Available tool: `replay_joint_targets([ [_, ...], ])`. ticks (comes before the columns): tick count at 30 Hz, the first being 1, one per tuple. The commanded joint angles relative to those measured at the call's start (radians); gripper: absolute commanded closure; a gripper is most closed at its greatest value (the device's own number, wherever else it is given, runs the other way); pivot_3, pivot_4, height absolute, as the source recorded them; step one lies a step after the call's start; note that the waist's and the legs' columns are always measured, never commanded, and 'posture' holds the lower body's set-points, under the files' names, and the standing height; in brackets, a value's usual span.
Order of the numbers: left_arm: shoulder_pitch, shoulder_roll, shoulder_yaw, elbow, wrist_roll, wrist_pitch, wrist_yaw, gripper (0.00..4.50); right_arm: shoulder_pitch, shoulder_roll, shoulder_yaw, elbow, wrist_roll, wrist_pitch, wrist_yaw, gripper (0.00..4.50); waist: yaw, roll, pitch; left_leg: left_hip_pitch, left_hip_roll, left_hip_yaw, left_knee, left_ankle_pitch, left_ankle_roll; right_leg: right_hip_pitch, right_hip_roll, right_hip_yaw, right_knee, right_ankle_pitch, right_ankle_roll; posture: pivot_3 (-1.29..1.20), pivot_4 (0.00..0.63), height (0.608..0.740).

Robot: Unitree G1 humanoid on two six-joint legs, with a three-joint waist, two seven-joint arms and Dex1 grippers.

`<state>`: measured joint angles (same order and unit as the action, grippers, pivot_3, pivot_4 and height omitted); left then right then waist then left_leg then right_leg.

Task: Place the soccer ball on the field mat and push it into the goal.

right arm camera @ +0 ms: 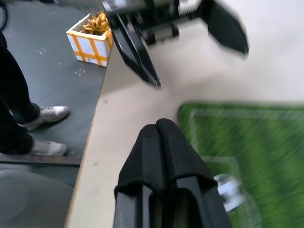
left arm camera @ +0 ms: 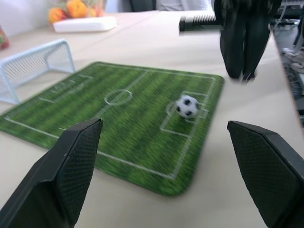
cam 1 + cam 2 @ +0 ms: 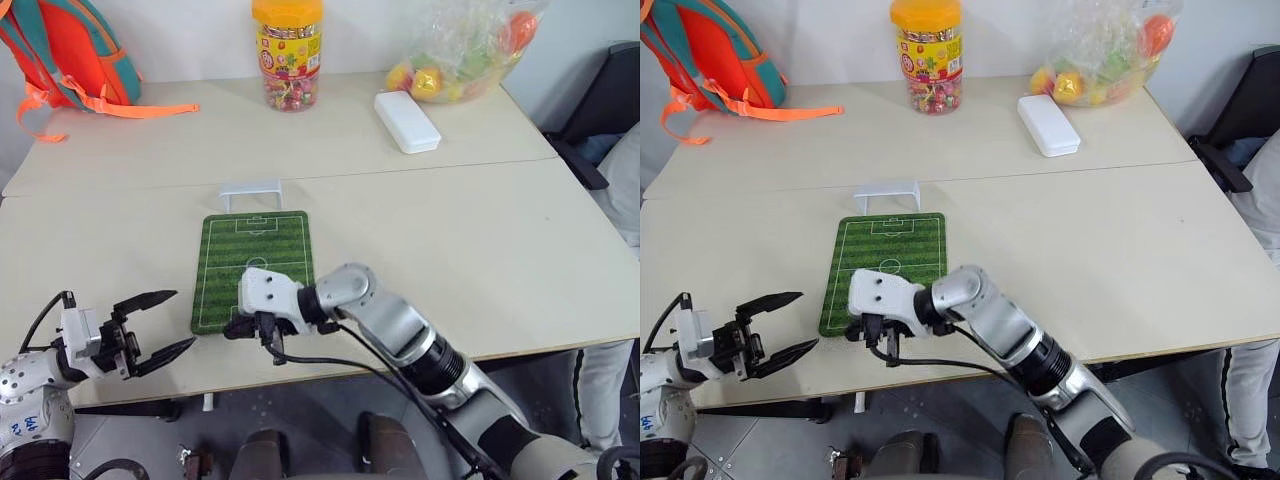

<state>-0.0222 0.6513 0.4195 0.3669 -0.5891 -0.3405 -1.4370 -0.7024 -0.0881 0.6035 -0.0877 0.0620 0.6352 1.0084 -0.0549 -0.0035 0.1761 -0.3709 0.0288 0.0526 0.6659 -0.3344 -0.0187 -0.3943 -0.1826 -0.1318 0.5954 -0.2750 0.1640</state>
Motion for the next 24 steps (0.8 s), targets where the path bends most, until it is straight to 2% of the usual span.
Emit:
replay_joint_targets([
  [1, 0.025, 0.028, 0.042, -0.035, -0.028, -0.001, -0.009, 0.0, 0.016, 0.028, 0.017, 0.008, 0.03, -0.023, -0.005, 4.47, -0.001, 0.0, 0.0, 0.0, 0.0, 0.0, 0.0, 0.0, 0.0, 0.0, 0.0, 0.0, 0.0, 0.0, 0.0, 0.0, 0.15, 0.74],
  [11, 0.069, 0.025, 0.052, -0.084, -0.033, 0.01, 0.008, 0.0, -0.016, 0.038, 0.001, 0.221, -0.007, -0.148, -0.035, 4.47, -0.001, 0.0, 0.0, 0.0, 0.0, 0.001, 0.0, -0.001, 0.0, 0.0, 0.0, 0.0, 0.0, 0.0, 0.0, 0.0, 0.15, 0.74],
  [24, 0.004, 0.023, 0.036, -0.045, -0.013, 0.01, 0.018, 0.0, -0.258, 0.069, -0.18, 0.6, -0.021, -0.332, -0.087, 4.47, -0.005, 0.0, 0.0, 0.0, 0.001, 0.002, 0.0, -0.001, 0.0, -0.001, 0.0, 0.0, 0.0, 0.0, 0.0, 0.0, 0.15, 0.74],
])
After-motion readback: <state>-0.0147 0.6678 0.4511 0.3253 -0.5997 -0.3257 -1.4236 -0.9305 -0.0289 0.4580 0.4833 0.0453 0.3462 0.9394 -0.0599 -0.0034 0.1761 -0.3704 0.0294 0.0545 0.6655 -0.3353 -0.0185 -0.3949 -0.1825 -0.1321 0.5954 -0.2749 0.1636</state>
